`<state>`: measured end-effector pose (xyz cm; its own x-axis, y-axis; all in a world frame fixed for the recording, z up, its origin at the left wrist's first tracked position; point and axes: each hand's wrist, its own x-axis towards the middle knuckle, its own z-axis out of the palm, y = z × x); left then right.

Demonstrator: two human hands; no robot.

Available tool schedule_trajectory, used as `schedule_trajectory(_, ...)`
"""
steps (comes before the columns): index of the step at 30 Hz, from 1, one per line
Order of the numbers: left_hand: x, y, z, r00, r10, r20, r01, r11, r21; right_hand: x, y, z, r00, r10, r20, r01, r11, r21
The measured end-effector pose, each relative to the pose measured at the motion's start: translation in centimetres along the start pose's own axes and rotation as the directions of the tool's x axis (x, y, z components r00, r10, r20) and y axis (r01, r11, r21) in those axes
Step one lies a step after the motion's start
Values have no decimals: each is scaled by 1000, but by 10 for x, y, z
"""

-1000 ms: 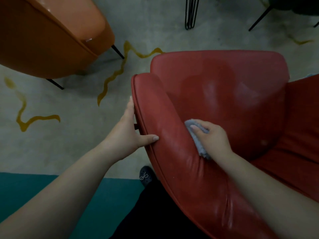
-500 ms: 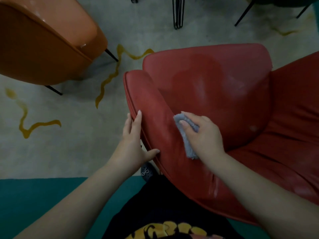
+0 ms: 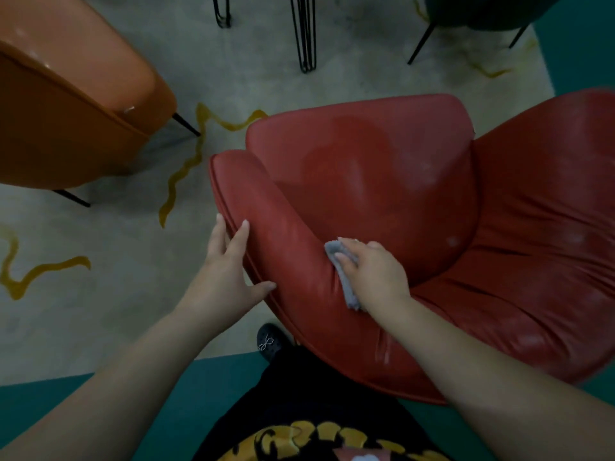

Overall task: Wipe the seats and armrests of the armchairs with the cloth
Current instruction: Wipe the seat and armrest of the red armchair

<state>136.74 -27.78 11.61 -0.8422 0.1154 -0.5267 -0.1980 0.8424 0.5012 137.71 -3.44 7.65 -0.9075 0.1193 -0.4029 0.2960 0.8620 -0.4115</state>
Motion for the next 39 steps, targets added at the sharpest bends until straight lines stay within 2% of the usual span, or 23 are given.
schedule_trajectory(2,1,3,0,1000,6,-16,-5,997,73,3,-7,0,999,-24,-22,26,995,101)
schedule_trajectory(4,1,5,2,1000,0,-25,3,991,133,-8,-26,5,986,-162,-25,164,965,204)
schedule_trajectory(6,1,5,4,999,3,-34,2,988,157,-20,-35,10,959,-282,13,271,933,235)
schedule_trajectory(7,1,5,4,999,6,-35,-1,987,159,-20,-31,9,955,-294,27,282,935,214)
schedule_trajectory(9,1,5,2,1000,10,-30,-5,987,159,-11,-12,1,971,-235,41,227,964,139)
schedule_trajectory(12,0,8,-1,998,34,-57,-21,978,208,5,25,-14,996,-43,73,46,998,-33)
schedule_trajectory(14,0,10,0,990,104,-93,-72,952,296,7,31,-16,998,50,46,-53,997,57)
schedule_trajectory(16,2,13,0,981,173,-91,-130,924,360,-4,17,-9,999,-23,49,12,974,227)
schedule_trajectory(18,5,17,2,977,206,-53,-171,908,382,-20,4,-1,985,-149,88,117,946,302)
schedule_trajectory(20,5,22,6,972,235,-9,-212,892,400,-28,9,-2,986,-142,83,116,959,260)
schedule_trajectory(23,0,27,15,954,297,32,-282,860,425,-24,41,-13,997,-18,71,11,994,104)
schedule_trajectory(25,-4,31,23,943,327,61,-320,840,438,-22,48,-21,998,15,58,-21,994,109)
schedule_trajectory(28,-12,38,38,937,343,71,-336,820,463,-34,34,-18,996,-78,-42,86,966,245)
schedule_trajectory(31,-17,45,48,945,322,54,-309,829,465,-54,36,-8,983,-180,37,170,966,193)
schedule_trajectory(35,-25,57,58,960,280,10,-255,857,448,-32,78,-31,987,-117,109,117,993,10)
schedule_trajectory(37,-28,70,70,961,277,17,-256,861,439,-21,95,-42,990,-107,88,104,994,40)
schedule_trajectory(39,-30,89,89,961,276,30,-261,861,436,-19,108,-47,976,-185,119,173,979,105)
